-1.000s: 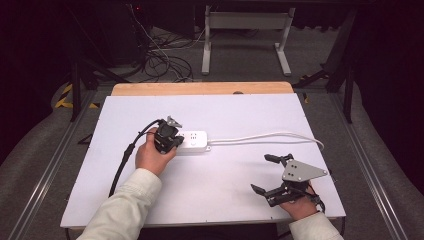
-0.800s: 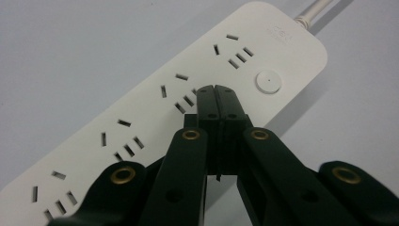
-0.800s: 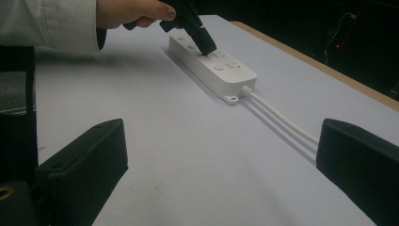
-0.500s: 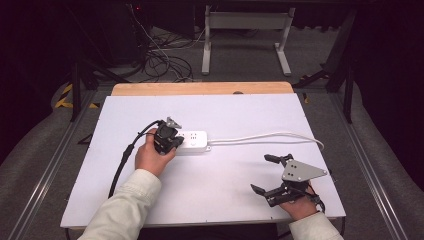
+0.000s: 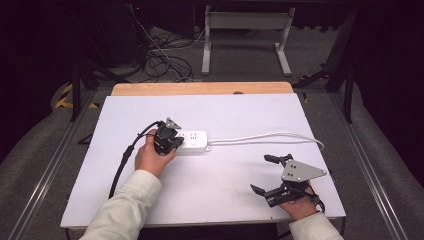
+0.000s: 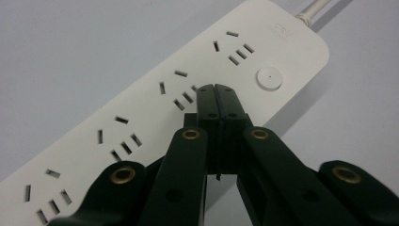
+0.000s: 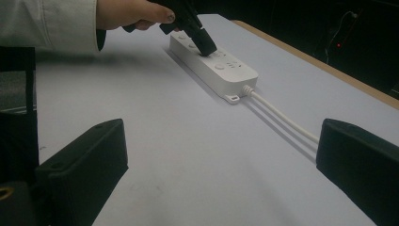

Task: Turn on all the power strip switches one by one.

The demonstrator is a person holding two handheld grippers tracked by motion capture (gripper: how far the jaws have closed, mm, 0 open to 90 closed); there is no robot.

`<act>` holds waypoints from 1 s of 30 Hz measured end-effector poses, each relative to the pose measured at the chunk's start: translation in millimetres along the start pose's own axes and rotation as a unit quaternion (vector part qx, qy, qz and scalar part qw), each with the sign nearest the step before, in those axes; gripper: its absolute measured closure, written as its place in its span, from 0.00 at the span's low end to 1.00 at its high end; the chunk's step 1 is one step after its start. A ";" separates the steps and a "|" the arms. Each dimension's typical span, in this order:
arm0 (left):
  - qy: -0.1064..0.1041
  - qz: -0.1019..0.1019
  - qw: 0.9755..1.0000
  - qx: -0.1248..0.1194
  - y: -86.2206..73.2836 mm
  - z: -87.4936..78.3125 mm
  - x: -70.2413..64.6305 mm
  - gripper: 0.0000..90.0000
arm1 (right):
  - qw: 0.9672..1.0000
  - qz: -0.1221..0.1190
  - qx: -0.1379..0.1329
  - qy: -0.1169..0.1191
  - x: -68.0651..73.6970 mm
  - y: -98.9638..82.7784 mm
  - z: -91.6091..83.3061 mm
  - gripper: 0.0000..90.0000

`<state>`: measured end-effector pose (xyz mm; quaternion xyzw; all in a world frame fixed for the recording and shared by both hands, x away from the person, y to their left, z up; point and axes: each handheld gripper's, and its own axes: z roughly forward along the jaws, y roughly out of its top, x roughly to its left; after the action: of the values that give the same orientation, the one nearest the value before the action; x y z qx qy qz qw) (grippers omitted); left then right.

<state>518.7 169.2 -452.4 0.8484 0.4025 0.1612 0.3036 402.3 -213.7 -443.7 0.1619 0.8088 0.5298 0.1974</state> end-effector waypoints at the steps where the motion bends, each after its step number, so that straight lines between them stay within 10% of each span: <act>1: 0.000 0.000 1.000 0.001 0.0 -0.1 0.3 1.00 | 1.000 0.000 0.000 0.000 0.0 0.0 0.1 0.04; 12: -0.005 -0.003 1.000 0.009 1.2 -0.2 2.1 1.00 | 1.000 -0.002 -0.001 -0.001 0.2 0.2 -0.1 0.04; 16: -0.023 -0.008 0.999 -0.036 5.6 -15.0 0.4 1.00 | 1.000 0.003 -0.002 -0.002 -0.8 -0.1 -0.4 0.04; 21: -0.016 0.012 0.999 -0.035 15.0 -20.5 -6.6 1.00 | 1.000 0.000 0.001 -0.001 -0.9 0.0 0.5 0.04; 30: -0.031 0.017 0.999 -0.029 19.4 -3.9 -19.9 1.00 | 1.000 -0.001 -0.002 -0.001 -0.4 0.2 -0.6 0.04</act>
<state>515.6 145.6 -437.4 0.8505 0.3735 0.1520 0.3376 402.4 -214.3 -443.2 0.1607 0.8076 0.5313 0.1992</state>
